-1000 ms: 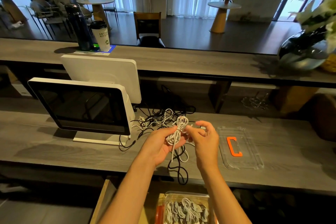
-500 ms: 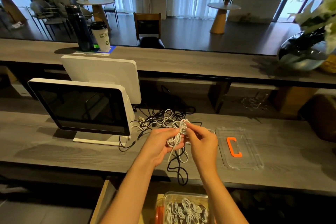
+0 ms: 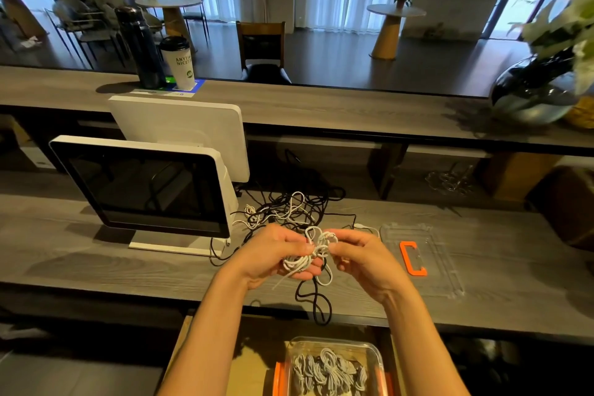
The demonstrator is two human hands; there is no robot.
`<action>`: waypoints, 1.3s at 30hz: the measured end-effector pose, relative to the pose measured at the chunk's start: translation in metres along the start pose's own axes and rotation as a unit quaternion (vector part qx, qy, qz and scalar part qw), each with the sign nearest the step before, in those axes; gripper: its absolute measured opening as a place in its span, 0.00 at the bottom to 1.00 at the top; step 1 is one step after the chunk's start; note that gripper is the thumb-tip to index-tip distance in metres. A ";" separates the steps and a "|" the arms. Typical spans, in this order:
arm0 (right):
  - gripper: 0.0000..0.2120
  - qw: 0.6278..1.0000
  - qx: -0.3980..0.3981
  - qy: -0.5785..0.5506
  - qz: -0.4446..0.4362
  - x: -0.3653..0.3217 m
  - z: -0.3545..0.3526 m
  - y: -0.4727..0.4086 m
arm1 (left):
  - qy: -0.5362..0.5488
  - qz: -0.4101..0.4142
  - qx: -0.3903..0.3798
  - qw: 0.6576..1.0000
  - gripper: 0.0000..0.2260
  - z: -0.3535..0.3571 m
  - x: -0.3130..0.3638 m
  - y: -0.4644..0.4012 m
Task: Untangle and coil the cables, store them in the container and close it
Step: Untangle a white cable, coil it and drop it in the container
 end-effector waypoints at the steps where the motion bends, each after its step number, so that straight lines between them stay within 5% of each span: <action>1: 0.12 1.000 0.000 0.008 -0.012 -0.002 0.000 0.000 | 0.007 -0.003 0.001 1.000 0.08 0.000 -0.001 0.000; 8: 0.08 0.990 0.095 -0.019 -0.105 -0.009 -0.008 0.000 | 0.113 -0.004 0.001 0.994 0.11 0.006 -0.004 -0.003; 18: 0.04 0.986 0.154 -0.044 -0.034 0.018 -0.011 -0.001 | 0.015 0.000 0.010 1.000 0.07 0.016 -0.010 -0.010; 21: 0.04 0.979 0.189 -0.030 -0.069 0.015 -0.020 0.001 | 0.044 0.002 0.025 0.999 0.08 0.015 -0.013 -0.013; 28: 0.14 0.986 0.095 -0.126 -0.047 0.023 -0.012 0.001 | 0.173 -0.027 0.037 0.984 0.09 0.018 -0.028 -0.022; 39: 0.04 0.972 0.208 -0.095 0.045 0.096 -0.056 0.026 | 0.144 -0.119 0.057 0.981 0.06 0.036 -0.102 -0.059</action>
Point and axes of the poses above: each hand's wrist, its own y-axis away from the middle knuckle, its own z-axis out of the palm, x = y × z, the point moved 10 cm from there along -y, towards the middle knuckle, and after that the axes turned 7 degrees about -z, right-handed, at the moved point
